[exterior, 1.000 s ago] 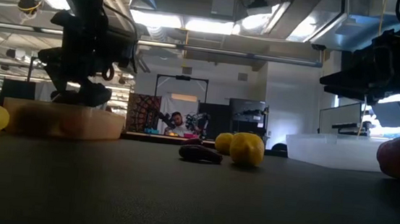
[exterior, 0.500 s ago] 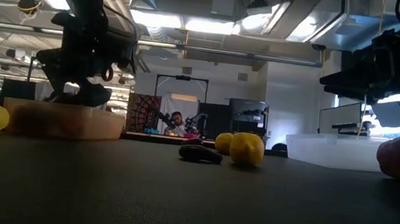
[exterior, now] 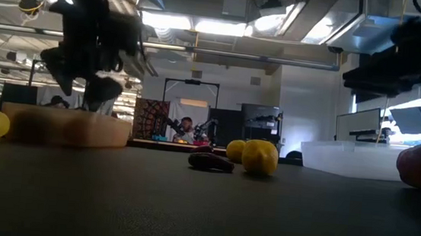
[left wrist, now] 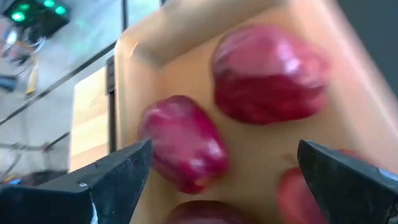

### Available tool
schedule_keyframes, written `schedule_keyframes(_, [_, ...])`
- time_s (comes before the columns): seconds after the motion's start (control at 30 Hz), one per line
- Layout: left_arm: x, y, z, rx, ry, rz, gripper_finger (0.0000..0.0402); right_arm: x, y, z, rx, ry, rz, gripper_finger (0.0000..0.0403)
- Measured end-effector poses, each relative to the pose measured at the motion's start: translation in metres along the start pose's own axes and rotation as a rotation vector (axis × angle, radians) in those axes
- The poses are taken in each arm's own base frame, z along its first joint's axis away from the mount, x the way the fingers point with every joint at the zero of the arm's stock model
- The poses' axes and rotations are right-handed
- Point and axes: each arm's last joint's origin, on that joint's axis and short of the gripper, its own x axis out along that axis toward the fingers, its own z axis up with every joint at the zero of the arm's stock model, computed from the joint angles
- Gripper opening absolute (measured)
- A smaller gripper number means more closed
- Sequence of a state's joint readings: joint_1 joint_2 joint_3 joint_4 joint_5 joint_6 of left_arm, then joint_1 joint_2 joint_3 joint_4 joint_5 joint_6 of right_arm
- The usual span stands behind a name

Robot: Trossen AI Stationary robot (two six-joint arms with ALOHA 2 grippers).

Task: Sort produce into baskets
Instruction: Put the apple into the orange bin

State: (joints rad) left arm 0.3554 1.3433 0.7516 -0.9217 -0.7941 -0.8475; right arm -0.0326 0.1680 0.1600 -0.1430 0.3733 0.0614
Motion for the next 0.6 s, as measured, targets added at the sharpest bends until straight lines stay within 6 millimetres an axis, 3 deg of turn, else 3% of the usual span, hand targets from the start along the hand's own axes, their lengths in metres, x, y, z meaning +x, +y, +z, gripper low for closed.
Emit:
schedule_keyframes(0.4, [-0.056, -0.022, -0.008, -0.057, -0.231, -0.345, 0.0393, -0.020, 0.003, 0.047, 0.219, -0.038, 0.287, 0.0239])
schedule_keyframes(0.6, [-0.074, -0.036, -0.013, -0.016, -0.315, -0.467, 0.0393, -0.028, 0.003, 0.070, 0.260, 0.000, 0.322, 0.0239])
